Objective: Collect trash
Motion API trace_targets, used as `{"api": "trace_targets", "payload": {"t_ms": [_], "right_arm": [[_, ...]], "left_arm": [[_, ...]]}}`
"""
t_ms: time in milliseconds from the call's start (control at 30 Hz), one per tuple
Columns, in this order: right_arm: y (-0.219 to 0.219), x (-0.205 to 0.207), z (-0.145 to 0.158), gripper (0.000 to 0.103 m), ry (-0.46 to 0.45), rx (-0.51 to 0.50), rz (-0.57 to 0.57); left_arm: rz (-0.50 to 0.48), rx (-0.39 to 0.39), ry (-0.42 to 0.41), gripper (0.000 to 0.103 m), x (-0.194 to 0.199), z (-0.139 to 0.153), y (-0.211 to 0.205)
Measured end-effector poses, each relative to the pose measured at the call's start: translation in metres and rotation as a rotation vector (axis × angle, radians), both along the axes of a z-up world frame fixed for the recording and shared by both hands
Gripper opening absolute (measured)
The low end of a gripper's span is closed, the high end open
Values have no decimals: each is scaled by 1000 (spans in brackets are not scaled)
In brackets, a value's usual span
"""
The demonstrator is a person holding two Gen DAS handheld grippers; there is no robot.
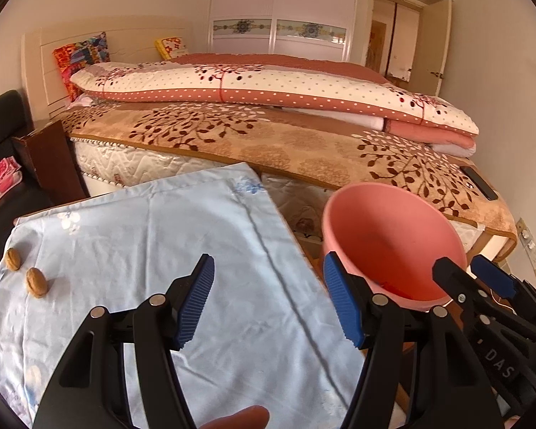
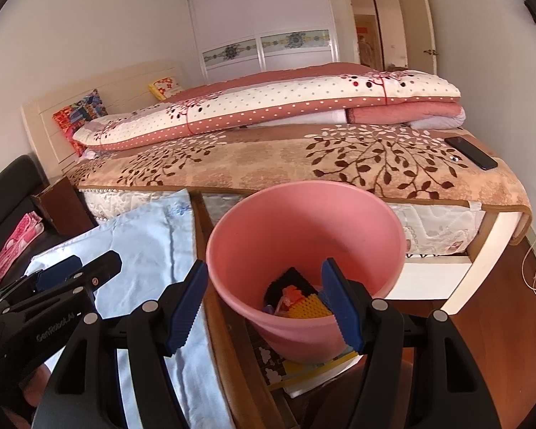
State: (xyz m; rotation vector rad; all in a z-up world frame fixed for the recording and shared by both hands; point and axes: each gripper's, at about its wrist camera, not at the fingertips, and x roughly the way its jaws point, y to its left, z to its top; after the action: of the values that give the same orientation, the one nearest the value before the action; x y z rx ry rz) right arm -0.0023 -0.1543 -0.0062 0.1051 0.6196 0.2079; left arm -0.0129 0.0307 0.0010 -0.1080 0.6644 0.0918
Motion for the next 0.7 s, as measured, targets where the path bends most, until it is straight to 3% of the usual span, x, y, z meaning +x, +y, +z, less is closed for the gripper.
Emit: {"api": "trace_targets", "payload": {"t_ms": [333, 700], "right_arm": [[38, -7, -3, 65, 10, -32, 135], [132, -9, -9, 65, 56, -103, 465]], "left_arm": [[111, -1, 31, 64, -12, -10, 44], [305, -36, 91, 64, -20, -29, 127]]}}
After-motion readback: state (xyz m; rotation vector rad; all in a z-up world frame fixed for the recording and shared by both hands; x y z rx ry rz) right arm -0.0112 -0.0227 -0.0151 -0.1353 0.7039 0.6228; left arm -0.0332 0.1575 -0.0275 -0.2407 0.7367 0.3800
